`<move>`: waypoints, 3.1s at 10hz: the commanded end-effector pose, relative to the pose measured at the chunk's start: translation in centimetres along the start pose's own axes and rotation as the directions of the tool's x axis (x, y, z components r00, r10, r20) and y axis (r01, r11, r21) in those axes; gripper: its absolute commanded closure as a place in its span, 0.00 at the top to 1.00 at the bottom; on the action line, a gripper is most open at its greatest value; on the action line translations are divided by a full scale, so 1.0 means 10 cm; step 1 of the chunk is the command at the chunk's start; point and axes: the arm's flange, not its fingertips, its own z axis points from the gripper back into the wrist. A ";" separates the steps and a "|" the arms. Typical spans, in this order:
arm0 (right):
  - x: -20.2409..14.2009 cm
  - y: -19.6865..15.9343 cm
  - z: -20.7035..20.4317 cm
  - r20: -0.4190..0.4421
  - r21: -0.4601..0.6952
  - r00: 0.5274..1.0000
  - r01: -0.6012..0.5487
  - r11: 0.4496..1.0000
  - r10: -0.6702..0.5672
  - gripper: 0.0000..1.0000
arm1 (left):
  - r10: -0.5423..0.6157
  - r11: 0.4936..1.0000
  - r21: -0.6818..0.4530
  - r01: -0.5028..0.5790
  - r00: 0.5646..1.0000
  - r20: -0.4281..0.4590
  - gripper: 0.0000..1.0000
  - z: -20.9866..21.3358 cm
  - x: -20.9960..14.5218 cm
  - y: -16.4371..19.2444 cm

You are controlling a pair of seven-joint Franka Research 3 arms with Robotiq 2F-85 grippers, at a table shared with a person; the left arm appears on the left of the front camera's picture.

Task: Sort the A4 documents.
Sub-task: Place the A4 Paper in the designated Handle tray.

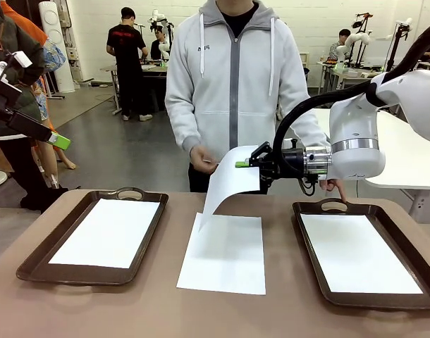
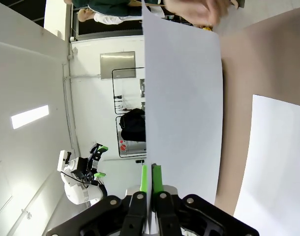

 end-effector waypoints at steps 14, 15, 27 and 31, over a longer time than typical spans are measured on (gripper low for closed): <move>-0.19 0.41 1.76 -0.130 -0.278 0.991 -0.043 0.960 0.006 0.01 | -0.014 1.000 0.004 0.014 1.000 -0.007 1.00 -0.01 -0.01 0.00; -0.21 0.38 1.92 -0.125 -0.303 0.992 -0.049 0.952 0.011 0.01 | -0.014 1.000 0.004 0.014 1.000 -0.007 1.00 -0.01 -0.01 0.00; -0.26 -0.84 3.01 -0.074 -0.709 0.997 -0.070 0.702 0.025 0.01 | -0.014 1.000 0.004 0.014 1.000 -0.007 1.00 -0.01 -0.01 0.00; -0.18 -0.86 3.00 -0.057 -0.730 0.998 -0.058 0.681 0.023 0.01 | -0.014 1.000 0.004 0.014 1.000 -0.007 1.00 -0.01 -0.01 0.00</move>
